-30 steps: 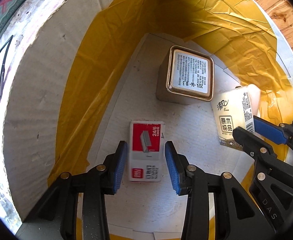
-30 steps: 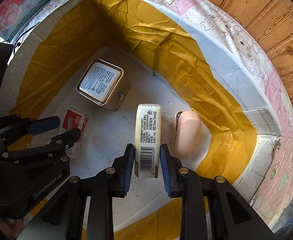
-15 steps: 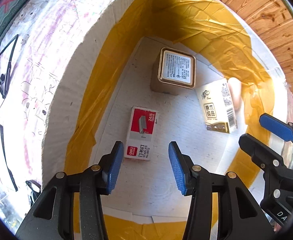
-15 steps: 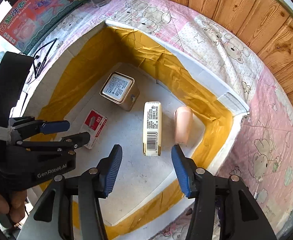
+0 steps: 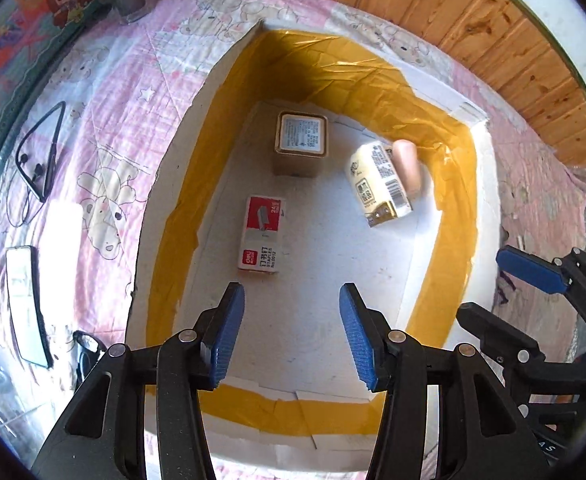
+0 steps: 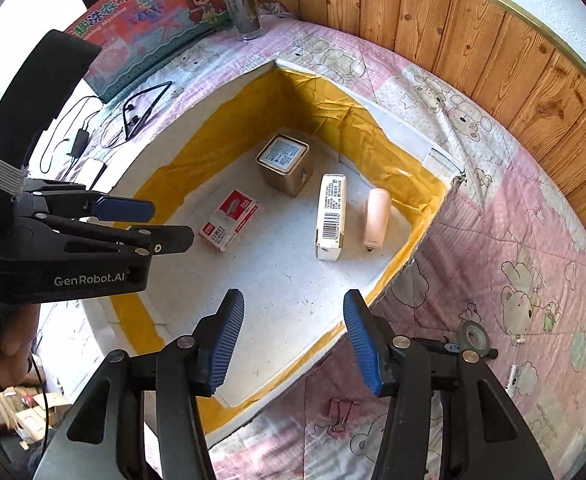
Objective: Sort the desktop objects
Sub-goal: 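Withdraw both open tools from the box toward the item pile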
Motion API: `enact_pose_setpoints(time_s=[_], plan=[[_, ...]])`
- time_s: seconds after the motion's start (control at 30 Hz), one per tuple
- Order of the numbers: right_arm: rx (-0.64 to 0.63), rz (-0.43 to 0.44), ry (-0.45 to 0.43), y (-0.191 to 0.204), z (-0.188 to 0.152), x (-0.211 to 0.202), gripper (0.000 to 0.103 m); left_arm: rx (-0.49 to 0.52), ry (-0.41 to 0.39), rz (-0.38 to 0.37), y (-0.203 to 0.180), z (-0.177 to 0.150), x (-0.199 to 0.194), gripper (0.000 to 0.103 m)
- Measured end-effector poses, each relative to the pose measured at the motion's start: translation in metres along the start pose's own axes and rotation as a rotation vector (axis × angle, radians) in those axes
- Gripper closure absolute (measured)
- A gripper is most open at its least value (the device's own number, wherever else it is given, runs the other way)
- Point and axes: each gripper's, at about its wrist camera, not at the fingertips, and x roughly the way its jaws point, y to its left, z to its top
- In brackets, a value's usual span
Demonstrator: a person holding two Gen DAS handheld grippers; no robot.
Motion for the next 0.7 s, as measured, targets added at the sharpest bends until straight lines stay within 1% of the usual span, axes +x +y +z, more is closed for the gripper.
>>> enact_pose_setpoints(time_s=[0.03, 0.1, 0.13, 0.2, 0.27, 0.47, 0.6, 0.7], plan=[[-0.006, -0.001, -0.018, 0.003, -0.006, -0.004, 0.049, 0.016, -0.024, 0.014, -0.014, -0.011, -0.003, 0.051], [-0.014, 0.0, -0.055, 0.009, -0.018, -0.012, 0.049, 0.047, -0.073, 0.041, -0.034, -0.013, -0.007, 0.05], [-0.018, 0.002, -0.075, 0.012, -0.025, -0.018, 0.049, 0.061, -0.093, 0.049, -0.039, -0.018, -0.001, 0.05], [-0.026, -0.003, -0.123, 0.019, -0.039, -0.028, 0.049, 0.093, -0.137, 0.062, -0.051, -0.029, -0.008, 0.05], [-0.028, -0.007, -0.167, 0.023, -0.052, -0.038, 0.049, 0.121, -0.169, 0.063, -0.061, -0.033, -0.011, 0.05], [-0.007, -0.03, -0.295, 0.027, -0.094, -0.058, 0.049, 0.166, -0.271, 0.031, -0.086, -0.059, -0.025, 0.05], [0.062, -0.022, -0.389, 0.021, -0.125, -0.065, 0.049, 0.217, -0.346, -0.023, -0.102, -0.079, -0.032, 0.05], [0.125, -0.007, -0.475, 0.015, -0.152, -0.071, 0.049, 0.289, -0.393, -0.06, -0.119, -0.097, -0.033, 0.05]])
